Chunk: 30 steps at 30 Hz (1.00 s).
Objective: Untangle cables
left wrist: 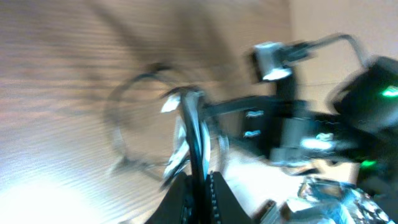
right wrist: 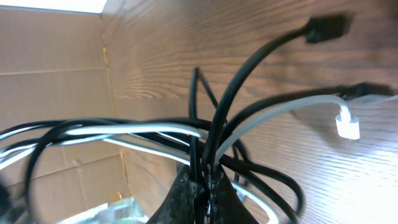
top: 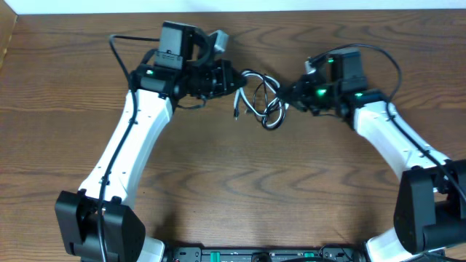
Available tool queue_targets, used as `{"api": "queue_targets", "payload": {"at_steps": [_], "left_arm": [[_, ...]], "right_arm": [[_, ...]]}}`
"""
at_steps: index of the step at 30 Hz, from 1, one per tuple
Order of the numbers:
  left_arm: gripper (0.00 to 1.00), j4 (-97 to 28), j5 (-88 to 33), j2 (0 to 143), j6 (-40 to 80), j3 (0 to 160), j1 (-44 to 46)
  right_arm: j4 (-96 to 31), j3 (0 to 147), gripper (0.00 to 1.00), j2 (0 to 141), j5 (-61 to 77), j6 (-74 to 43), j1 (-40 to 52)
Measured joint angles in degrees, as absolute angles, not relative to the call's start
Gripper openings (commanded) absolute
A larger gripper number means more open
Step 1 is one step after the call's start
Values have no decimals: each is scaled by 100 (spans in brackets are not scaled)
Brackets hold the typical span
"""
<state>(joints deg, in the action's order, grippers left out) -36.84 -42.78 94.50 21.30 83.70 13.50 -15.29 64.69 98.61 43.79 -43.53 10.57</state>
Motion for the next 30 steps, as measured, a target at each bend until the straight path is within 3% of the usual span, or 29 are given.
{"api": "queue_targets", "payload": {"at_steps": [8, 16, 26, 27, 29, 30], "left_arm": [[7, -4709, -2829, 9450, 1347, 8309, 1070], [8, -4762, -2556, 9459, 886, 8128, 1072], [7, -4718, -2362, 9553, 674, 8097, 1066], [7, -4709, -2364, 9553, 659, 8097, 1066], [7, -4663, -2414, 9553, 652, 8097, 1063], [7, -4595, -2512, 9553, 626, 8097, 1063]], "right_arm": [[-2517, 6466, 1, 9179, 4713, -3142, 64], [-3044, 6466, 1, 8532, 4274, -2676, -375], [-4578, 6471, 1, 7835, 827, -2862, -932], [-4598, 6471, 6, 7835, 711, -2867, -932], [-4552, 6471, 34, 7835, 569, -2797, -932], [-4434, 6471, 42, 7837, 679, -2657, -926]]}}
